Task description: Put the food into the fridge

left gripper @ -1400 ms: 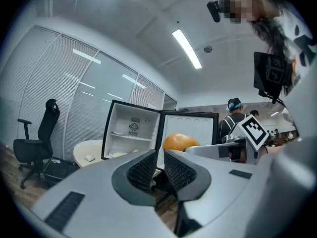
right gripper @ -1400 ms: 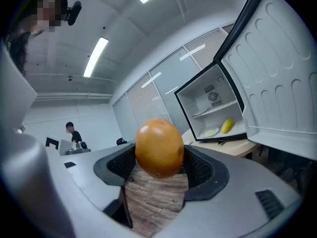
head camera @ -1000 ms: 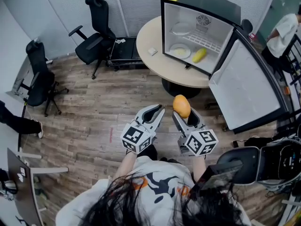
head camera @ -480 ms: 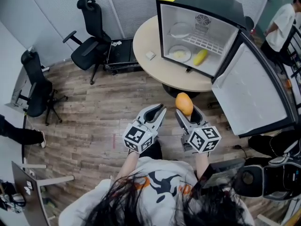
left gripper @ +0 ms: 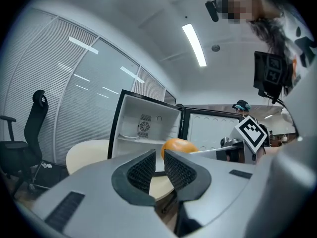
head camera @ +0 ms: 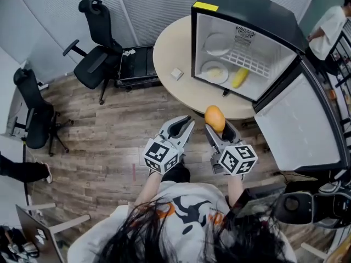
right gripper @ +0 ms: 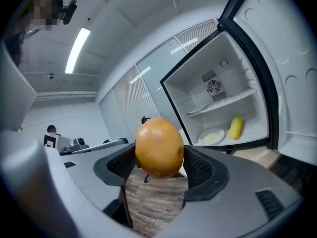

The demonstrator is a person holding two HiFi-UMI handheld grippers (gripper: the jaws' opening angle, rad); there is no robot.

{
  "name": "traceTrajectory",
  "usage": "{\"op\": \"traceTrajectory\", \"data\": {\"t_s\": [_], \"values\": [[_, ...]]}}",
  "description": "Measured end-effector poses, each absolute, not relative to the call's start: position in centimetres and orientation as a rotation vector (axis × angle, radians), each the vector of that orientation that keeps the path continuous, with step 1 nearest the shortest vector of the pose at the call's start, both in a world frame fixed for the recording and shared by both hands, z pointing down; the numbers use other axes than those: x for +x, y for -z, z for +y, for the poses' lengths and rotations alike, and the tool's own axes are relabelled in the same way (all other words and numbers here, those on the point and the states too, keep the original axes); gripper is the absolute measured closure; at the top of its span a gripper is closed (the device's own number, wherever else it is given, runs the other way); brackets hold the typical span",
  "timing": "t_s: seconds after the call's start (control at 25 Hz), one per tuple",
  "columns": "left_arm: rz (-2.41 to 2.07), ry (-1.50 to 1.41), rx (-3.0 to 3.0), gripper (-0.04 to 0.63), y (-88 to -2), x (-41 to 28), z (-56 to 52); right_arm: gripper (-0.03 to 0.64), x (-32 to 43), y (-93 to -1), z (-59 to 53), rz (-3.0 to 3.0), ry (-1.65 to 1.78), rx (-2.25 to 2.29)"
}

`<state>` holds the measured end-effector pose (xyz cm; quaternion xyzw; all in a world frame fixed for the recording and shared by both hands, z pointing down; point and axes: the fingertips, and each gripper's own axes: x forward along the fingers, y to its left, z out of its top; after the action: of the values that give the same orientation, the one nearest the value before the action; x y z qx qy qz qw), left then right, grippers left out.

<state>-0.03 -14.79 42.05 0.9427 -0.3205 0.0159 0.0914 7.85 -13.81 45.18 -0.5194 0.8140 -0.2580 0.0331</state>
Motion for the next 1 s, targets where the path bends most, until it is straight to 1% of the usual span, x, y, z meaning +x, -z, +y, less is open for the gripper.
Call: {"op": "traceTrajectory", "data": {"t_s": [0.36,0.6,1.0], "values": [[-0.859,-0.036,2.811,0.544,-42.5,-3.3,-21.7,0.305,4.6,-45.9,-20.3,2.451,0.804,-1.675],[-0.836,-0.039,2.795,0.545,-43.5,-5.6,-24.2,0.305,2.3,-46.9,-21.8,2.444,0.830,-1.704],[-0.764,-0.025,2.775,0.545,-44.5,-5.2,-25.2,0.305,3.2,-47.3,-22.4,2.408,0.852,-1.794]]}}
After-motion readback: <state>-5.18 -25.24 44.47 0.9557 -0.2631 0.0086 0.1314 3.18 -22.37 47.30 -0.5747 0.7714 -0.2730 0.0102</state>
